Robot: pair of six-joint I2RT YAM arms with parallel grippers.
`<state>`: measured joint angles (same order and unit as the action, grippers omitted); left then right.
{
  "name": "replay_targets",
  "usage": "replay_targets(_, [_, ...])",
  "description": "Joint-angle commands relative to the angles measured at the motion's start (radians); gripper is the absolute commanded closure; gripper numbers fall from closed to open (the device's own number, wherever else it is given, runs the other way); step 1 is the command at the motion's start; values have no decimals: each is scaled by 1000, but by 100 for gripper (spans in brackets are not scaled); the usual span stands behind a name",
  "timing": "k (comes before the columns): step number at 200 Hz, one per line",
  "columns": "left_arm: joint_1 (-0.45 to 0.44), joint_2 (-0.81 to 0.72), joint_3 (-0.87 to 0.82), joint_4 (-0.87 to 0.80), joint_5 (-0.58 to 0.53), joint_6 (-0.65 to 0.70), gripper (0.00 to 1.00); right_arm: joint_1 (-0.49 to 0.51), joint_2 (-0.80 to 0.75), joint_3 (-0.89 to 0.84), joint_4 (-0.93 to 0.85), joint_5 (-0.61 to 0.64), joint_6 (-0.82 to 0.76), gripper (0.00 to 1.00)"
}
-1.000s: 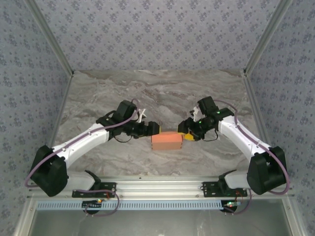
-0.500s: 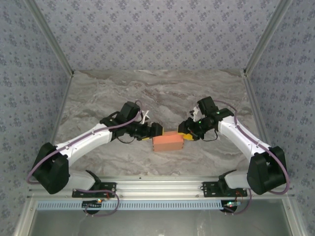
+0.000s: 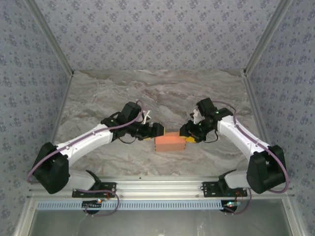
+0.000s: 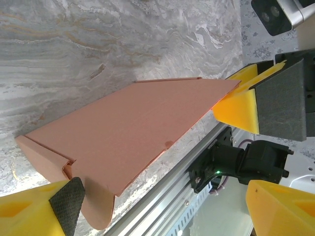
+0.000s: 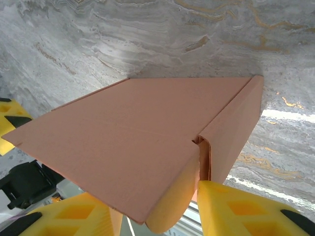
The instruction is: Fold the paper box
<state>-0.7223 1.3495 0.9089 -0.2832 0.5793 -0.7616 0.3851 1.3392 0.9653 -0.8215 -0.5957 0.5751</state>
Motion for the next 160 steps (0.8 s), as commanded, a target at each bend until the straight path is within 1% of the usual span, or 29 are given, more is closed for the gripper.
replay_targets(1, [-7,5,12,-20,-28,35,12,6,-4,44,-52,20,-32,54])
replay_targets(97, [-7,2,10,0,-33,13,13,3,-27,86,-117,74,-64,52])
replay_targets(160, [-8,-33,55,-139,-33,48,11,1,-29,100,-102,51,-56,52])
